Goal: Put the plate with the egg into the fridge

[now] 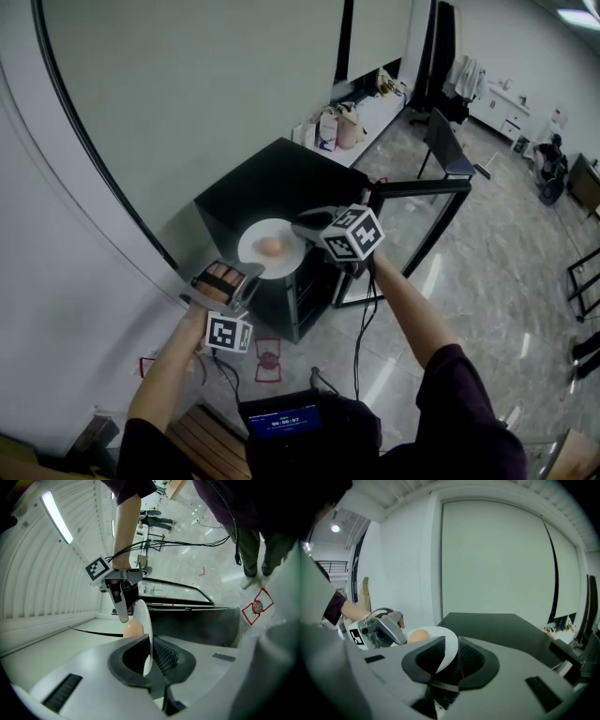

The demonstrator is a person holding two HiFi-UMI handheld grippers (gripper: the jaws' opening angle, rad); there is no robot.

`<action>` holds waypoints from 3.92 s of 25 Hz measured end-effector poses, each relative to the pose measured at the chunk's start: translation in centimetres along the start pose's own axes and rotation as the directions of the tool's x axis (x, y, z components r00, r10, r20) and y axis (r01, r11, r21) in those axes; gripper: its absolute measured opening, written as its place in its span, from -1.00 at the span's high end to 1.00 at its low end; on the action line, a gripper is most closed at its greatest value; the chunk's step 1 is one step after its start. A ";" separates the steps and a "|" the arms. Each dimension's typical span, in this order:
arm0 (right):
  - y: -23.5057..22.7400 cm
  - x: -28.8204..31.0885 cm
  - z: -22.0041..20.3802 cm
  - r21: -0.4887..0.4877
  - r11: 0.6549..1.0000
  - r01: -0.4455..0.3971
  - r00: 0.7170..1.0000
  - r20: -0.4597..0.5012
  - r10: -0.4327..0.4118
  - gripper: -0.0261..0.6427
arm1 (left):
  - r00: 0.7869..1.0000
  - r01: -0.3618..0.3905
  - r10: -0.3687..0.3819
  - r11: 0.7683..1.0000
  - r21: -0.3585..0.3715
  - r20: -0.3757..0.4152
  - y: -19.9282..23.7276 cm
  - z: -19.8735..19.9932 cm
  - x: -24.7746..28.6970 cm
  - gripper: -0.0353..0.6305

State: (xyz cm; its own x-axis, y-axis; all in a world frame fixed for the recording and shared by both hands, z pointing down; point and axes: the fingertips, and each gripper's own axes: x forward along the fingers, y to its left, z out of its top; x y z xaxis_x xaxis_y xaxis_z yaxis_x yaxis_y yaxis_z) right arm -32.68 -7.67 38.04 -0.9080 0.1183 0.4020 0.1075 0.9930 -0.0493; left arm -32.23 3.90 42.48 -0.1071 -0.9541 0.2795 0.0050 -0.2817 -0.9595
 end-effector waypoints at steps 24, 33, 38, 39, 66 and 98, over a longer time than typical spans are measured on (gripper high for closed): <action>2.2 -22.8 -11.5 0.523 0.852 0.034 0.830 0.460 -0.316 0.67 | 0.994 -0.051 0.052 0.999 -0.005 0.099 1.4 18.4 -1.9 0.83; -2.6 -30.0 -17.5 0.498 0.867 -0.022 0.869 0.439 -0.229 0.67 | 0.993 -0.054 0.044 0.994 -0.096 -0.106 0.1 27.4 4.4 0.83; -4.9 -29.3 -20.0 0.491 0.868 -0.078 0.901 0.408 -0.150 0.67 | 0.967 -0.035 0.006 0.993 -0.113 -0.254 -3.7 27.8 7.7 0.83; -5.2 -28.5 -20.4 0.489 0.868 -0.086 0.907 0.399 -0.134 0.67 | 0.959 -0.036 0.004 0.994 -0.106 -0.282 -4.4 27.2 8.3 0.83; -15.9 -1.0 -35.1 0.473 0.853 -0.221 0.951 0.299 0.080 0.67 | 0.690 -0.032 -0.173 0.963 -0.269 -0.703 -26.5 5.7 31.8 0.83; -20.4 3.6 -35.1 0.510 0.823 -0.249 0.957 0.258 0.130 0.67 | 0.666 0.097 -0.540 0.747 -0.658 -0.514 -28.0 5.0 33.0 0.57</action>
State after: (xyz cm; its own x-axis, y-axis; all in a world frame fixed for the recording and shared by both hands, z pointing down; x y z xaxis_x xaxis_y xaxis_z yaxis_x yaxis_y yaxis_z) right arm -23.92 -27.44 72.57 -0.9599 0.2415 0.1422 0.1080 0.7871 -0.6073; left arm -30.97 -20.19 78.75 -0.5853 -0.4315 0.6865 -0.6609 -0.2364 -0.7122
